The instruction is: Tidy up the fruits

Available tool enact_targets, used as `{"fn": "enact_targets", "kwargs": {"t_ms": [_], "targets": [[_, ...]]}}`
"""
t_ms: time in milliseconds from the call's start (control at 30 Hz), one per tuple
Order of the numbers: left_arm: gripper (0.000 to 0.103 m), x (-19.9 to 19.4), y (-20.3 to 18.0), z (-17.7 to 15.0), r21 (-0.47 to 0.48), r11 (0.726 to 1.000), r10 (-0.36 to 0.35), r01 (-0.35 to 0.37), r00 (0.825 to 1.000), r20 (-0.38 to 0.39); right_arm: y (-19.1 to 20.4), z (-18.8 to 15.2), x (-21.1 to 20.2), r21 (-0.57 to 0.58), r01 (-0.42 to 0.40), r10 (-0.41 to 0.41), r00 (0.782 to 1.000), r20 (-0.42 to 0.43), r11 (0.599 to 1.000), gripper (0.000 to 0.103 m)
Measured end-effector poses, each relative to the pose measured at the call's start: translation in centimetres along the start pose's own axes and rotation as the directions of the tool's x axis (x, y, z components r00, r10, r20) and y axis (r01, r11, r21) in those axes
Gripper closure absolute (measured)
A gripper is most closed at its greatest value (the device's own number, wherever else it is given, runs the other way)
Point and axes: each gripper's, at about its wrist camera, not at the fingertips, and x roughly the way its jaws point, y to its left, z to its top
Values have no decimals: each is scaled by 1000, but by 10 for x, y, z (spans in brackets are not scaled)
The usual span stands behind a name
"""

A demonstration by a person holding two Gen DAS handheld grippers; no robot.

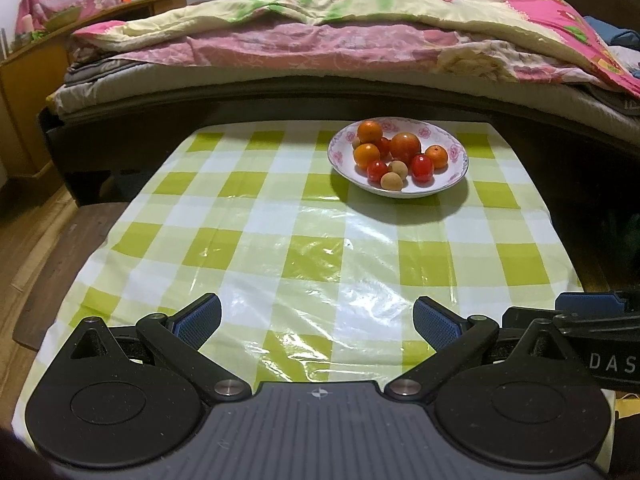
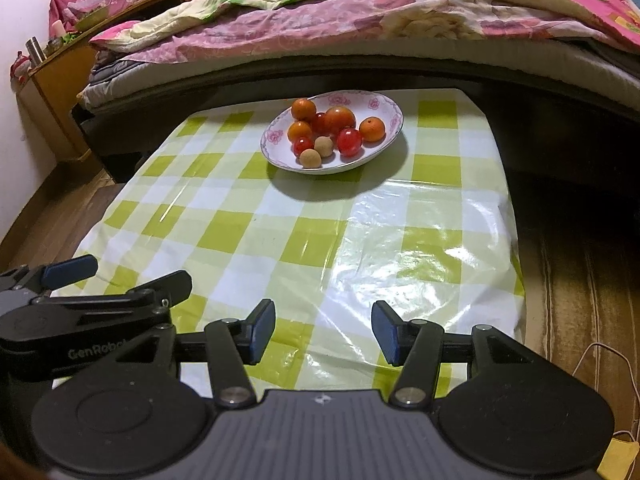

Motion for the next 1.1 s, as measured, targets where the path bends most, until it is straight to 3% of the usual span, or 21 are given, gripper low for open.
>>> {"fn": "enact_targets", "kwargs": {"t_ms": [1100], "targets": [[0, 1, 1, -2, 13, 1000, 3, -3, 1000, 4, 1, -2, 2, -4, 0, 0, 1000, -2, 1000, 43]]}}
